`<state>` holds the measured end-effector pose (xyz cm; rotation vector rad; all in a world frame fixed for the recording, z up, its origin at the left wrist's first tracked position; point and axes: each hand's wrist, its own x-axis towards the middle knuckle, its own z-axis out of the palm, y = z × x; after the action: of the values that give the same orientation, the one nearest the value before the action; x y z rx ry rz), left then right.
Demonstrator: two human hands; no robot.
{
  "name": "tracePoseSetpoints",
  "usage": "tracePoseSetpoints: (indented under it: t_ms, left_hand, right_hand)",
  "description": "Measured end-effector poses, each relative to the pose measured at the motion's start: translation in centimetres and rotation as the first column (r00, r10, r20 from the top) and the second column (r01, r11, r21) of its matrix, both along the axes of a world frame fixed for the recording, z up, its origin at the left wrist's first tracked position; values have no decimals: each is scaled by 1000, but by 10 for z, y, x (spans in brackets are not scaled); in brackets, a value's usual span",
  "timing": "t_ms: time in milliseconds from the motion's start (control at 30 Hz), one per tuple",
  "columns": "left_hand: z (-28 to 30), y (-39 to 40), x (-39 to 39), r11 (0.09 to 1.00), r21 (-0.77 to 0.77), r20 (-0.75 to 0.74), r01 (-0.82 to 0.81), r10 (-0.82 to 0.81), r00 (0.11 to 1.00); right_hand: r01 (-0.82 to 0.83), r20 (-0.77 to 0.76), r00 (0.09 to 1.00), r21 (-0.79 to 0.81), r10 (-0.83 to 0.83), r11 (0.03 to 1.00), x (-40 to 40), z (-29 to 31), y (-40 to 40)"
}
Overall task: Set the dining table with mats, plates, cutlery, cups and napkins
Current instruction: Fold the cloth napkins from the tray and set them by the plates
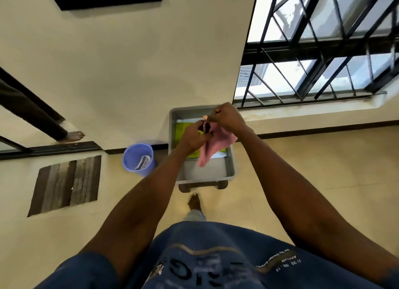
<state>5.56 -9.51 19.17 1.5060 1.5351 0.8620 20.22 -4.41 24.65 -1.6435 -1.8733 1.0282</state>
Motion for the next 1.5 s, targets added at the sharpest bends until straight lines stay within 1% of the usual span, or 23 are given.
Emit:
tracePoseSetpoints:
  t_ms: [100, 200, 300, 400, 500, 633, 700, 733, 767, 833, 867, 933, 1000, 1067, 1133, 1267, 1333, 1367, 1433, 1467, 1500]
  left_hand:
    - [-5, -14, 2, 998, 51, -86, -43, 47, 995]
    - [-6, -21, -2, 989, 78, -93, -125, 132, 987]
    - [3, -21, -12, 986, 75, -180, -152, 163, 970]
    - [7, -20, -30, 992, 67, -288, -105, 120, 950]
    - [11, -21, -54, 993, 33, -316, -117, 121, 941]
    - [14, -17, -78, 971, 45, -202, -235, 239, 950]
    - [20, -16, -84, 946, 76, -116, -317, 324, 939]
    - [24, -16, -87, 927, 91, -71, -365, 371, 926]
    - [27, -15, -90, 907, 96, -33, -411, 415, 909]
    - [33, -16, -97, 869, 99, -22, -484, 488, 872]
    - [35, -15, -102, 857, 89, -17, -507, 510, 860]
    - [36, -12, -112, 868, 52, 7, -493, 493, 870]
    - [36, -8, -121, 924, 4, 22, -382, 382, 924]
    - [33, -6, -128, 958, -56, 26, -281, 283, 959]
    - [33, -6, -134, 958, -125, 35, -259, 265, 964]
    - [29, -11, -132, 922, -247, 191, -297, 347, 918]
    - [33, -10, -130, 911, -283, 241, -299, 370, 897]
    - [36, -7, -131, 910, -297, 294, -289, 375, 879]
    - [50, -1, -132, 921, -335, 465, -201, 347, 815]
    - [56, 0, -132, 927, -352, 547, -128, 315, 776]
    - [57, -5, -131, 919, -393, 597, -43, 290, 748]
  right_hand:
    - [22, -42, 999, -22, -23, 1000, 11, 14, -15]
    - [17, -44, 999, -9, -17, 1000, 22, 26, -27]
    - [-7, 40, 999, -61, 9, 998, 30, 34, -34]
    - [-24, 149, 988, -115, 42, 993, 31, 36, -37]
    - [21, 211, 978, -85, -3, 996, 26, 28, -36]
    - [194, 165, 969, -52, -184, 980, 20, 16, -41]
    - [281, 73, 957, 19, -281, 960, 17, 10, -45]
    - [335, -16, 942, 32, -334, 942, 16, 8, -48]
    - [388, -127, 915, 24, -383, 921, 15, 6, -51]
    - [495, -325, 813, -51, -483, 867, 13, 2, -57]
    - [537, -396, 750, -105, -531, 837, 11, 3, -60]
    - [592, -466, 651, -183, -600, 785, 8, 3, -62]
    - [619, -486, 602, -218, -634, 755, 6, 2, -63]
    - [629, -483, 594, -219, -643, 746, 4, 3, -63]
    - [626, -471, 599, -230, -648, 745, 3, 1, -64]
    - [587, -419, 641, -272, -643, 762, -2, -6, -67]
    - [573, -422, 622, -328, -659, 751, -4, -7, -68]
    - [563, -427, 616, -348, -661, 750, -4, -5, -69]
    - [544, -419, 599, -412, -682, 731, -3, -4, -65]
    - [534, -409, 580, -462, -704, 708, -3, -3, -62]
    - [496, -408, 561, -531, -720, 687, -2, -7, -59]
